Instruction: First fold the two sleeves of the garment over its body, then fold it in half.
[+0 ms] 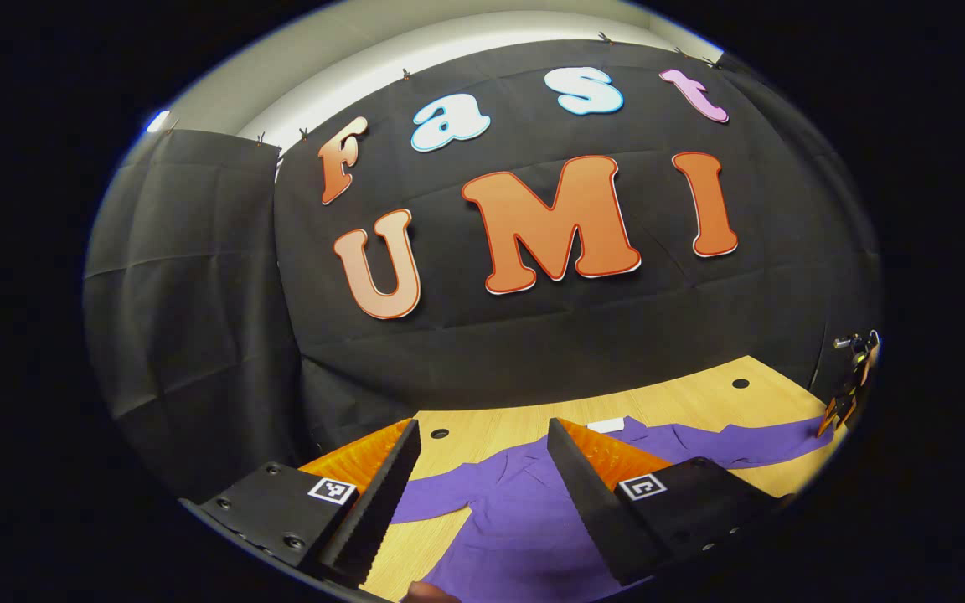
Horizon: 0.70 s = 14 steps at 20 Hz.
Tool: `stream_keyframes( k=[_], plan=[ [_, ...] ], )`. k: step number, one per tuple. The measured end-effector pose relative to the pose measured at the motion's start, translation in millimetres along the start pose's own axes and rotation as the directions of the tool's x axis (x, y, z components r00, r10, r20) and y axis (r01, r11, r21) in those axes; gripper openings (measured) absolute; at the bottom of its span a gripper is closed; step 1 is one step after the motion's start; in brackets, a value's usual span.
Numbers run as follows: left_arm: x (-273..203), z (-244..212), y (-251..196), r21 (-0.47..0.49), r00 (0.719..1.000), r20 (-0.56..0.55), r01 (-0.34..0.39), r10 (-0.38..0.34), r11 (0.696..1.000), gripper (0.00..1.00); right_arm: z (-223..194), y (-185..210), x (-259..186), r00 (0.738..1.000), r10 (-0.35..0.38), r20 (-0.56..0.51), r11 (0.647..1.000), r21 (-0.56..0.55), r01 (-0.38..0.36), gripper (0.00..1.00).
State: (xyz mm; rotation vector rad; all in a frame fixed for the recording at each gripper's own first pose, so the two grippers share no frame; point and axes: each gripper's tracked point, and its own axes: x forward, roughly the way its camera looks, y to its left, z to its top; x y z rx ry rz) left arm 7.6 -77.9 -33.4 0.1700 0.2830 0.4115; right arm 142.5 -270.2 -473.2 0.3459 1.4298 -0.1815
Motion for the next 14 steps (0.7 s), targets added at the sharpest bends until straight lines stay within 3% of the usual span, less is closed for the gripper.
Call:
stream_keyframes(
  k=[5, 8, 9, 10, 11, 12, 14],
  plan=[
    [0.4, -3.0, -1.0, -0.007, 1.0, -0.02, -0.009, 0.009, 1.0, 1.0, 2.1, 3.0, 0.8, 1.0, -0.023, 0.002, 1.0, -0.006, 0.023, 0.83],
    [-3.2, -4.5, -1.7, 0.001, 1.0, -0.018, -0.016, 0.016, 1.0, 0.98, 4.9, 16.2, 0.5, 1.0, -0.012, 0.021, 1.0, -0.025, 0.013, 0.41],
    [-4.8, -2.6, -1.1, 0.004, 1.0, -0.016, -0.018, 0.018, 1.0, 1.0, 7.2, 19.3, 0.6, 0.999, -0.006, 0.037, 1.0, -0.025, 0.007, 0.54],
    [-6.1, -2.8, 0.0, 0.006, 1.0, -0.014, -0.021, 0.021, 1.0, 1.0, 10.3, 20.8, 0.5, 0.999, -0.003, 0.052, 1.0, -0.019, 0.004, 0.19],
    [-8.1, -2.5, 2.8, 0.005, 1.0, -0.014, -0.024, 0.024, 1.0, 1.0, 10.9, 22.3, 0.7, 0.998, 0.001, 0.062, 1.0, -0.008, 0.0, 0.21],
    [-9.9, -4.4, 4.6, 0.001, 1.0, -0.013, -0.024, 0.024, 1.0, 0.98, 10.1, 24.0, 1.0, 0.998, 0.005, 0.065, 1.0, -0.027, -0.003, 0.06],
    [-8.7, -8.3, 8.5, -0.007, 1.0, -0.009, -0.018, 0.018, 1.0, 1.0, 7.9, 28.3, -5.8, 0.996, 0.022, 0.087, 0.999, -0.049, -0.018, 0.04]
  ],
)
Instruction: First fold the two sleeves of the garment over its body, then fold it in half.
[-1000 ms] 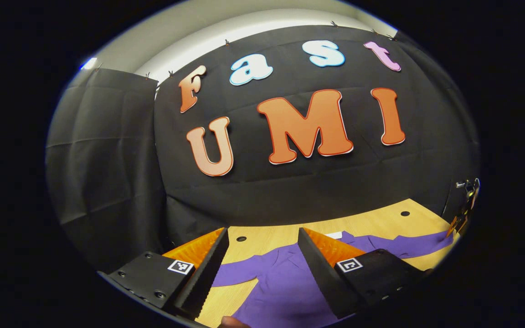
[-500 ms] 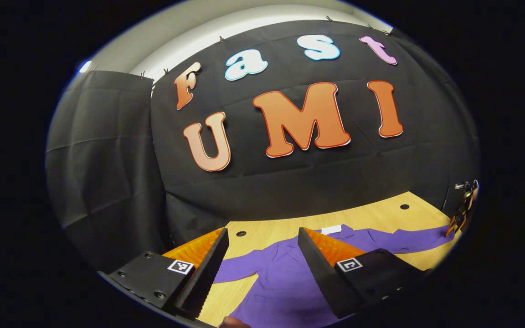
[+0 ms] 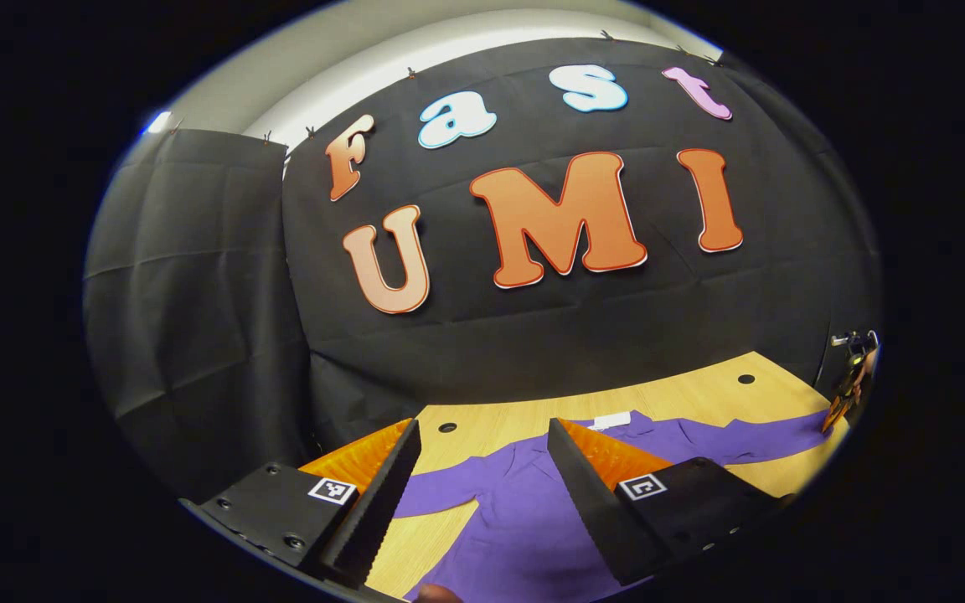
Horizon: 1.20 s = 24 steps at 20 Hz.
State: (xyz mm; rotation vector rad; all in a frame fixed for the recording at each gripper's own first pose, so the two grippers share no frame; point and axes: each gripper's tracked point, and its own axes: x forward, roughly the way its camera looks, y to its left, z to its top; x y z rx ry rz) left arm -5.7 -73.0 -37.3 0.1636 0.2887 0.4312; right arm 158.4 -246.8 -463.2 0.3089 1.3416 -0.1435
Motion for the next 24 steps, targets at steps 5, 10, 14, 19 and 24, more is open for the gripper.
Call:
stream_keyframes(
  k=[5, 10, 14, 19, 24],
  plan=[
    [13.1, -7.6, 15.5, -0.014, 0.998, 0.01, 0.057, -0.057, 0.998, 1.0, 6.7, 20.2, -46.9, 0.994, 0.034, 0.101, 0.999, 0.025, -0.036, 0.04],
    [39.2, -10.6, 37.8, -0.035, 0.991, 0.037, 0.132, -0.131, 0.991, 0.98, 7.1, 57.6, -114.3, 0.977, 0.082, 0.199, 0.995, 0.034, -0.09, 0.04],
    [56.0, -19.9, 52.9, -0.05, 0.986, 0.027, 0.166, -0.165, 0.985, 0.98, 9.3, 98.9, -164.1, 0.954, 0.123, 0.275, 0.992, 0.005, -0.129, 0.04],
    [67.6, -37.3, 81.6, -0.079, 0.987, 0.015, 0.161, -0.16, 0.984, 0.98, 6.9, 171.8, -206.9, 0.933, 0.183, 0.309, 0.981, -0.114, -0.155, 0.04],
    [74.9, -61.8, 132.5, -0.044, 0.994, -0.04, 0.097, -0.098, 0.994, 0.98, 5.7, 261.1, -231.2, 0.912, 0.264, 0.314, 0.947, -0.266, -0.182, 0.04]
  ],
)
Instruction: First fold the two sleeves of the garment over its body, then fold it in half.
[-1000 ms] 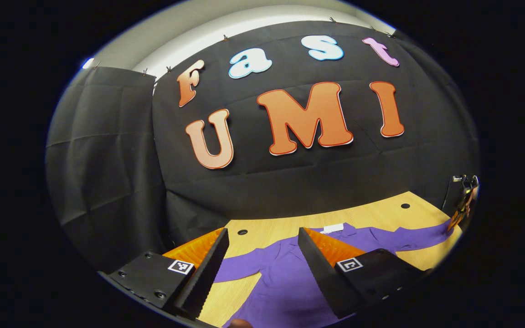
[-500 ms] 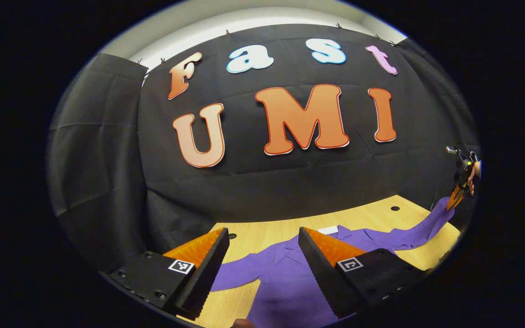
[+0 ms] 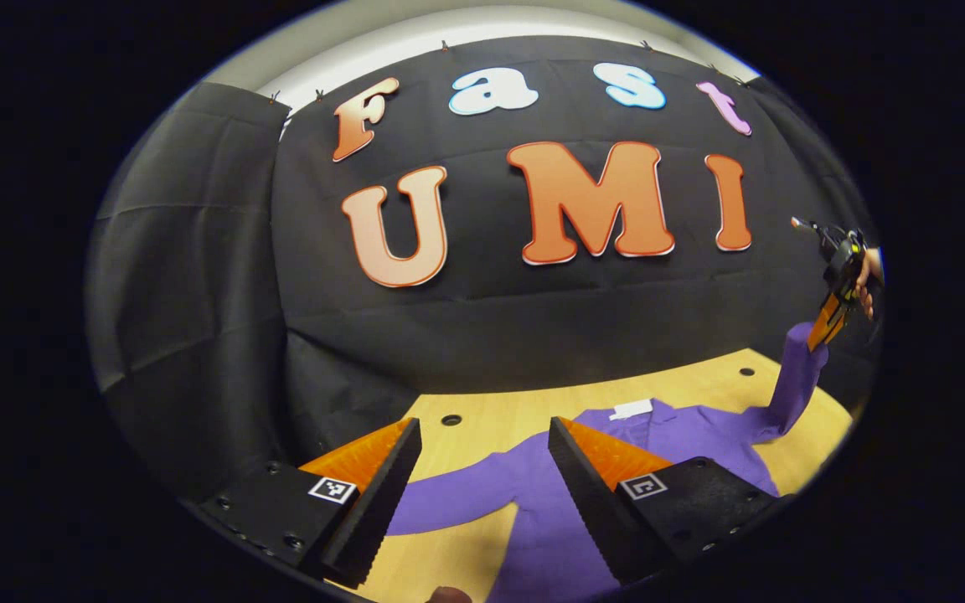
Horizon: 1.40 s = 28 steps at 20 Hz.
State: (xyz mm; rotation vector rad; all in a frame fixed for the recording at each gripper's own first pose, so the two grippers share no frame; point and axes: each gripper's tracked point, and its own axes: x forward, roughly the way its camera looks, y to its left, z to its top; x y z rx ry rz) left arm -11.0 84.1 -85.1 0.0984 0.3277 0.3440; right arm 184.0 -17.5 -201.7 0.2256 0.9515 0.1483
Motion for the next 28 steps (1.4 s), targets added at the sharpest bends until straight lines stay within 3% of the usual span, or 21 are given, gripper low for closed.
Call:
stream_keyframes(
  k=[8, 18, 23, 25, 28],
  plan=[
    [-4.1, -30.1, 74.6, 0.004, 0.988, -0.084, -0.128, 0.128, 0.992, 0.98, 16.7, 112.8, 4.7, 0.986, 0.164, -0.019, 0.978, -0.129, -0.165, 0.04],
    [-8.1, -37.0, 93.8, 0.004, 0.983, -0.096, -0.155, 0.154, 0.988, 0.98, 1.2, 228.7, 2.0, 0.936, 0.345, -0.062, 0.913, -0.209, -0.35, 0.04],
    [-3.3, -50.1, 104.8, -0.004, 0.979, -0.117, -0.168, 0.166, 0.986, 0.98, -15.9, 274.4, -3.8, 0.913, 0.401, -0.077, 0.876, -0.26, -0.407, 0.06],
    [-2.8, -54.0, 109.5, -0.007, 0.977, -0.123, -0.174, 0.172, 0.985, 0.98, -21.1, 288.8, -8.6, 0.891, 0.446, -0.08, 0.858, -0.245, -0.451, 0.12],
    [0.9, -61.9, 119.6, -0.014, 0.975, -0.136, -0.182, 0.178, 0.983, 0.98, -12.2, 299.5, -21.8, 0.871, 0.49, -0.041, 0.844, -0.227, -0.485, 0.3]
  ],
)
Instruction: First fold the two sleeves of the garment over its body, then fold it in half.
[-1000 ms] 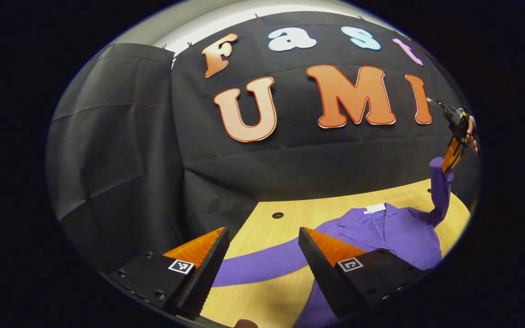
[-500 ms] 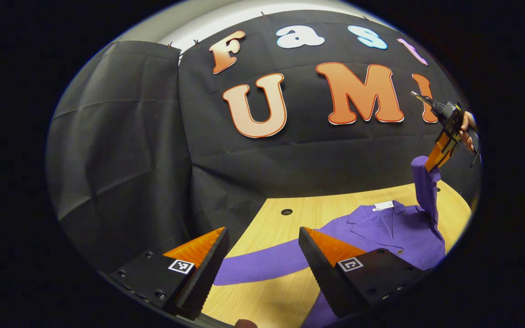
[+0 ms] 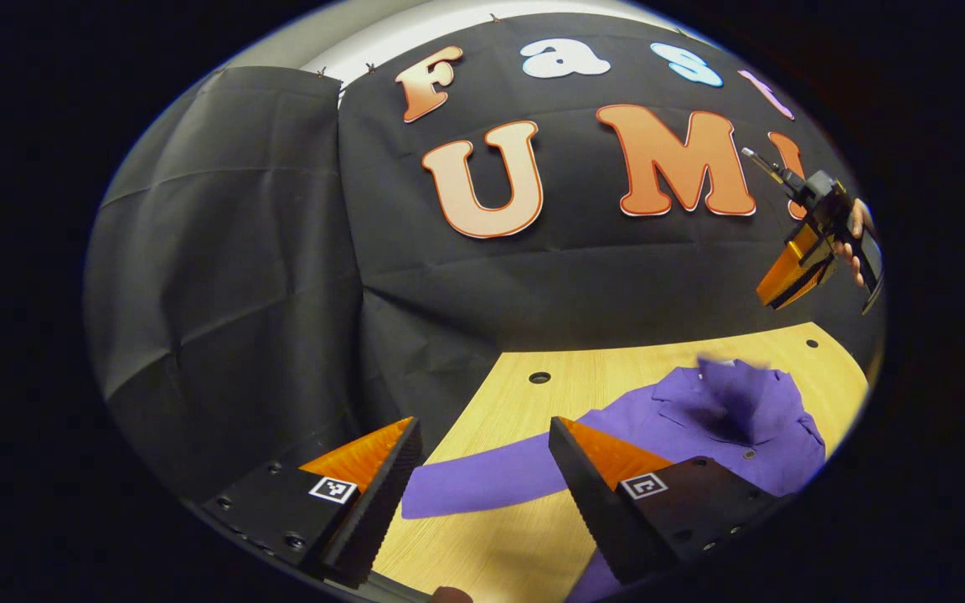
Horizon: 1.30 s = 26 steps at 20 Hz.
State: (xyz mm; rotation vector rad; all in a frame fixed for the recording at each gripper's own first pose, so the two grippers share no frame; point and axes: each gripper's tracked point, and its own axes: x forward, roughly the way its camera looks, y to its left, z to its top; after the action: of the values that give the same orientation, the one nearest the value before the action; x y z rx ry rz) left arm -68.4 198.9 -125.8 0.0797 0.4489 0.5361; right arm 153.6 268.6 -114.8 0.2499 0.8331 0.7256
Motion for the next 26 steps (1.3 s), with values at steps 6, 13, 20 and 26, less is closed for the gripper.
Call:
stream_keyframes(
  k=[6, 13, 20, 26],
  plan=[
    [30.6, -11.2, 22.8, -0.055, 0.999, -0.046, -0.012, 0.01, 0.998, 0.98, 33.3, -16.2, -34.4, 0.98, -0.055, 0.191, 0.997, -0.043, 0.065, 0.7],
    [101.1, -78.0, 62.2, -0.162, 0.948, -0.315, -0.015, -0.037, 0.987, 0.98, 38.3, -35.3, -89.4, 0.89, -0.179, 0.42, 0.966, -0.095, 0.239, 0.95],
    [150.8, -160.4, 79.7, -0.241, 0.798, -0.589, -0.025, -0.126, 0.97, 0.99, -1.3, -52.1, -135.9, 0.798, -0.308, 0.518, 0.916, -0.064, 0.396, 0.95],
    [179.3, -214.6, 83.5, -0.339, 0.639, -0.738, -0.07, -0.219, 0.938, 0.98, -45.2, -71.6, -154.4, 0.784, -0.405, 0.47, 0.899, 0.048, 0.436, 0.95]
  ],
)
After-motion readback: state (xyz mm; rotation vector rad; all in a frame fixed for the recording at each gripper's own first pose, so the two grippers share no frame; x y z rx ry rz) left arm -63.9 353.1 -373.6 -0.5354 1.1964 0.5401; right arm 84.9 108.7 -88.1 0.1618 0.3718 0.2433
